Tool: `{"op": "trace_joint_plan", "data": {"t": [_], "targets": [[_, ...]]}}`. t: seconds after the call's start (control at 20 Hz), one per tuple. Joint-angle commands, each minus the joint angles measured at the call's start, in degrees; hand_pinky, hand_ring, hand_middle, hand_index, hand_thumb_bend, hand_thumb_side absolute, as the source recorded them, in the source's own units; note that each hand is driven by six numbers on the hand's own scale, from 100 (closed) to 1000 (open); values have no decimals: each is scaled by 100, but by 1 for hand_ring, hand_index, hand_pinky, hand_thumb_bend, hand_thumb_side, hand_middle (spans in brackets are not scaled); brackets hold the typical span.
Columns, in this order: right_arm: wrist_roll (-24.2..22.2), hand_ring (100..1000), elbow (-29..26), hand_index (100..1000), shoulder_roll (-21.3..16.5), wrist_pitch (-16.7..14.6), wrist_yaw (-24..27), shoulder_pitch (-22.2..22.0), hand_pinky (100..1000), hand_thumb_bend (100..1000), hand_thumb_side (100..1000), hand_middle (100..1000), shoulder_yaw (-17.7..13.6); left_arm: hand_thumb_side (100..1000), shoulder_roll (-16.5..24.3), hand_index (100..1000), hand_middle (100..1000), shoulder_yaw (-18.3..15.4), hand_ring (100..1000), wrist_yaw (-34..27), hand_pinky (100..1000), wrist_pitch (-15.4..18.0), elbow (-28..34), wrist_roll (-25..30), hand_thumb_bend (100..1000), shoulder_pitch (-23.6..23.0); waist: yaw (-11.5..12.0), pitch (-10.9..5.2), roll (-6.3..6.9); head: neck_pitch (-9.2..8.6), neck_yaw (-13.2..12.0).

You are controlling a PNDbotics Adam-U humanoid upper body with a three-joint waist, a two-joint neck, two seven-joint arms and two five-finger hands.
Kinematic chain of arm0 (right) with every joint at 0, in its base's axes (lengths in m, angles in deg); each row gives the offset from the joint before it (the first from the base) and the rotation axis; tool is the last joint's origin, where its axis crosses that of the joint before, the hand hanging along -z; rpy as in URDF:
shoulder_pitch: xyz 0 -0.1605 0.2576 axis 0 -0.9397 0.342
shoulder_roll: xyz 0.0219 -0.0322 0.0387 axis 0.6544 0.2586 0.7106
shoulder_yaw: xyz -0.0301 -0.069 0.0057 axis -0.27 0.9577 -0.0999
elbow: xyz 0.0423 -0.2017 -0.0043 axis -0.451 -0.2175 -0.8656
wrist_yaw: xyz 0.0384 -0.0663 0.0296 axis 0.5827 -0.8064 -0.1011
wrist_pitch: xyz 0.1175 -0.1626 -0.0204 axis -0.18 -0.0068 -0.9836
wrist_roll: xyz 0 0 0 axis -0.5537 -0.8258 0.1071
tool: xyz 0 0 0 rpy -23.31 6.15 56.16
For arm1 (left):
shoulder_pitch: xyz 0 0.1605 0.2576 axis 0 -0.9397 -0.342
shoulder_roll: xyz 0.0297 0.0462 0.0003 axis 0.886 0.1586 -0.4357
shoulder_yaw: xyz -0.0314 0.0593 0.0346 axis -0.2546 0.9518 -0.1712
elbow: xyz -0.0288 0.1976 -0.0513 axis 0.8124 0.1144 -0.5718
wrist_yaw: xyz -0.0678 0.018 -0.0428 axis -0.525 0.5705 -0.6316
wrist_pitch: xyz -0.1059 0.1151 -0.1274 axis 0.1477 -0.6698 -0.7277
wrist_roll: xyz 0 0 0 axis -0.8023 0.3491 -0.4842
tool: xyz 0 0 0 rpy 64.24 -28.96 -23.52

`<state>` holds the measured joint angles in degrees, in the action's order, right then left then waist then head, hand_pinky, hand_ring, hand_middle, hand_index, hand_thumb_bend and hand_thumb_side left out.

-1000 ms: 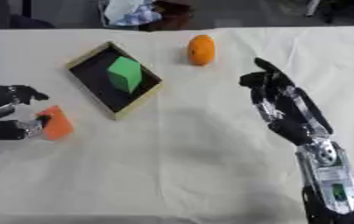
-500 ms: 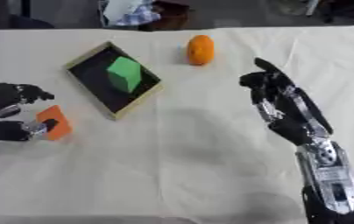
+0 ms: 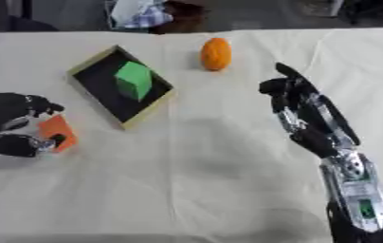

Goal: Pick up objects on the table and place them in the box.

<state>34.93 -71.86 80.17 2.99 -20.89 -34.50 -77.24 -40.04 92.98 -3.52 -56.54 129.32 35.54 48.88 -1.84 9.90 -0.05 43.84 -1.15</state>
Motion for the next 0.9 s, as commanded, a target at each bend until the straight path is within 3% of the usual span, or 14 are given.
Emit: {"op": "trace_joint_plan", "data": {"t": [0.05,0.4,0.8,0.85,0.9], "targets": [[-2,810,-62,982,-89,-16,-18,62,916,100,537,742,-28,964,62,926,709,-24,648,23,717,-19,-19,29,254,90,-9,-113,58,27,-1],[-4,810,-61,982,-89,-14,-17,64,916,100,538,742,-25,963,17,918,683,-18,626,21,709,-90,-129,-24,227,88,-13,-106,60,27,1],[0,810,-57,982,-86,-10,-16,69,916,100,538,742,-22,749,4,896,580,-13,563,-3,689,-106,-103,-216,212,71,-12,-106,62,27,9],[1,810,-56,982,-86,-10,-17,70,916,100,538,742,-22,665,7,891,558,-16,544,3,683,-112,-90,-251,221,69,-13,-106,63,27,10],[2,811,-55,982,-86,-9,-16,70,916,100,538,742,-22,656,10,890,555,-19,541,10,682,-118,-76,-286,222,65,-13,-106,63,27,11]]}}
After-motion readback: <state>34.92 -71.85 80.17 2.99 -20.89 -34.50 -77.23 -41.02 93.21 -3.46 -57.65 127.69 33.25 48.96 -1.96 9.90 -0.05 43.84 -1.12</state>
